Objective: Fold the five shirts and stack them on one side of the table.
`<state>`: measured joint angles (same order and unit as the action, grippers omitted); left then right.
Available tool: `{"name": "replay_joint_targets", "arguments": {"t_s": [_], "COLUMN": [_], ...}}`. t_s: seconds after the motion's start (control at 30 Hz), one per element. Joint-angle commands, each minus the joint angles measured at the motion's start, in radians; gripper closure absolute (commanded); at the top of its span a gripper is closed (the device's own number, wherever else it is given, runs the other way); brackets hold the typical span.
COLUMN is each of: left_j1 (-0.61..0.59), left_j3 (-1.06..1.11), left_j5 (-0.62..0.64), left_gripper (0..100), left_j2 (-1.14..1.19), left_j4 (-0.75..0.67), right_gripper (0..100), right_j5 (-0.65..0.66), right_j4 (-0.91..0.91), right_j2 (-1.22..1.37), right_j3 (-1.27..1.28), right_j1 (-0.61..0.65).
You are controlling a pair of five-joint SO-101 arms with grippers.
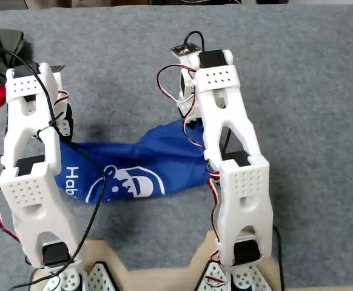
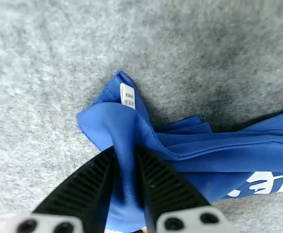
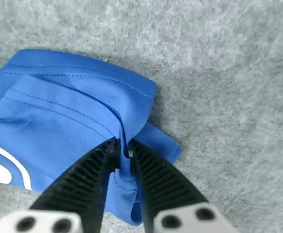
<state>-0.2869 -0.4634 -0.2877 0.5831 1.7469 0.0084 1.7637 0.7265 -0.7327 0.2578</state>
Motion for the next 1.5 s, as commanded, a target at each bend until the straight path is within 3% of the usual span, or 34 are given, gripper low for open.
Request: {"name": "replay_joint_targets", "arguments": {"t_s": [0.0, 0.3, 0.8, 0.87, 0.97, 1.07, 1.27, 1.47], "left_j1": [-0.008, -0.048, -0.072, -0.072, -0.055, -0.052, -0.071, -0.115], "left_j3": [-0.098, -0.311, -0.330, -0.313, -0.232, -0.158, -0.144, -0.224], "left_j5": [0.009, 0.120, 0.112, 0.057, -0.075, -0.081, -0.080, -0.077], "left_gripper": [98, 98, 98, 97, 91, 82, 67, 61], "left_j2": [-0.018, -0.022, -0.183, -0.188, -0.191, -0.191, -0.186, -0.180], "left_j4": [0.012, 0.012, 0.012, 0.012, 0.012, 0.012, 0.012, 0.008], "right_gripper": [99.3, 99.3, 99.3, 99.3, 99.3, 99.3, 99.3, 99.3], "right_j5": [-0.025, -0.017, 0.074, 0.098, 0.161, 0.269, 0.315, 0.381], "right_j4": [0.012, -0.063, -0.325, -0.344, -0.354, -0.358, -0.354, -0.354], "right_j2": [-0.122, -0.302, -0.394, -0.390, -0.387, -0.384, -0.381, -0.381], "right_j3": [-0.048, -0.050, -0.076, -0.090, -0.073, -0.005, 0.021, 0.053], "right_j1": [-0.019, -0.019, -0.015, -0.012, -0.005, 0.012, 0.038, 0.031]}}
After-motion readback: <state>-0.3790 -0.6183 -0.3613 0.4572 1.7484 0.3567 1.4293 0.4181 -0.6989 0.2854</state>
